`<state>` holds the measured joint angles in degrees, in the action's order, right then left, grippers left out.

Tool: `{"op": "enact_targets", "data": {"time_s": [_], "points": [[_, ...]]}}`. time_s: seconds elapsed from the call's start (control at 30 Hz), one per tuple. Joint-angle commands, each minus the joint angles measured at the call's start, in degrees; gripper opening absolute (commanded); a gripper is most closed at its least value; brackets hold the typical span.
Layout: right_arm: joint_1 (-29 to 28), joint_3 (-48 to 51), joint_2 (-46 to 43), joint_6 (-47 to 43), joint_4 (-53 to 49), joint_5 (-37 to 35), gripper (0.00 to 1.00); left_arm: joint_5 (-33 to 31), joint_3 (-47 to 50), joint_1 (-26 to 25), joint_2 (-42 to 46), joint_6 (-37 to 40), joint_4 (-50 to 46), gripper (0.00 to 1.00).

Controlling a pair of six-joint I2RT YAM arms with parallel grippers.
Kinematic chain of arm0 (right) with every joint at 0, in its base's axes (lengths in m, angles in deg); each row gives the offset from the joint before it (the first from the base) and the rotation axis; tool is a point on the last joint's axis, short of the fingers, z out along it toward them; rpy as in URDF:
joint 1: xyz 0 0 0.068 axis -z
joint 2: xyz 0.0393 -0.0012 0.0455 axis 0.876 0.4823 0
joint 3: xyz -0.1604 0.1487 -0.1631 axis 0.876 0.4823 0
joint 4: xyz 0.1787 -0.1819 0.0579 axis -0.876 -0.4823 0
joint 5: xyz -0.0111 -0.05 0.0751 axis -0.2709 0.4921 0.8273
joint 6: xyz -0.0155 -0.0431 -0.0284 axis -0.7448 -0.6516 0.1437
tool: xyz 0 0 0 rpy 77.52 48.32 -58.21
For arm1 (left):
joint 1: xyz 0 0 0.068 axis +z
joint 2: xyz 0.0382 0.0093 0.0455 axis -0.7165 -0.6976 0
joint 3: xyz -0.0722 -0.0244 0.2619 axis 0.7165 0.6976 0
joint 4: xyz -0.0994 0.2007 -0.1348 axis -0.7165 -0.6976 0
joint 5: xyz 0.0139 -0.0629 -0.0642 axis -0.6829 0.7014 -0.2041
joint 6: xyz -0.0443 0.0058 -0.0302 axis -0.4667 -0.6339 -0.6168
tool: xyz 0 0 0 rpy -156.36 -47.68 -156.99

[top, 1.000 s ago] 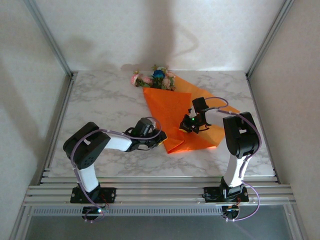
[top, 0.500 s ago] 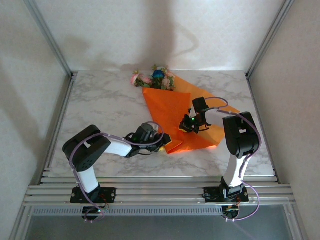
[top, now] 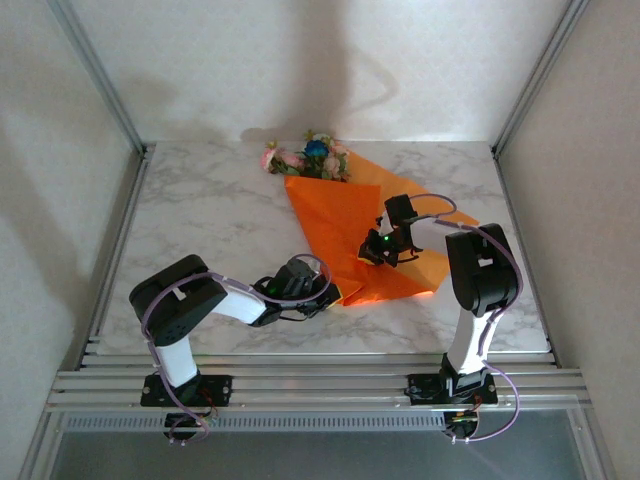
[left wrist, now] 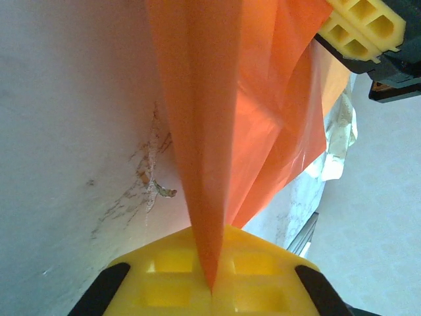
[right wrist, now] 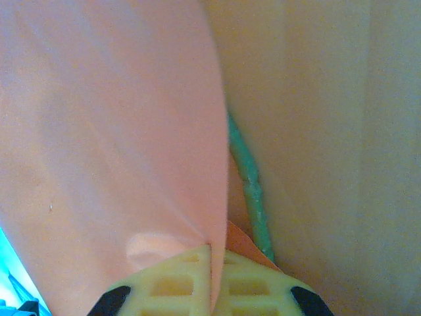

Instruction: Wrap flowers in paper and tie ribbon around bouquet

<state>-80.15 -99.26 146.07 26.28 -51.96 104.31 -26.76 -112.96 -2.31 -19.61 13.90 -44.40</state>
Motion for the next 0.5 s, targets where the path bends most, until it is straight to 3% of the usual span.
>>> {"op": "enact_targets", "data": {"time_s": [0.0,0.07,0.17,0.2,0.27,0.3,0.47], "points": [[0.25,1.91,4.67,-0.78,-3.66,-4.72,0.00,-0.99,0.68,-0.92,1.03,-0.59,0.87,0.24],[0.27,1.65,4.80,-0.77,-3.74,-4.67,0.00,-0.65,0.34,-1.39,0.64,-0.48,0.16,0.35],[0.35,1.51,4.85,-0.78,-3.75,-4.60,0.00,-0.27,-0.10,-2.17,-0.32,-0.65,-0.24,0.37],[0.34,1.56,4.76,-0.73,-3.79,-4.76,0.00,-0.41,-0.19,-2.37,-0.50,-0.65,-0.56,0.33],[0.44,1.65,4.51,-0.69,-3.79,-4.86,0.00,-0.74,-0.64,-2.38,-0.72,-0.25,-2.95,0.07],[0.46,1.60,4.20,-0.68,-3.87,-4.90,0.00,-1.03,-0.72,-2.37,-0.69,0.11,-3.91,0.00],[0.46,0.90,0.85,-1.20,-5.86,-6.41,0.00,-1.77,-4.17,-2.37,-0.29,2.93,-13.19,0.00]]}}
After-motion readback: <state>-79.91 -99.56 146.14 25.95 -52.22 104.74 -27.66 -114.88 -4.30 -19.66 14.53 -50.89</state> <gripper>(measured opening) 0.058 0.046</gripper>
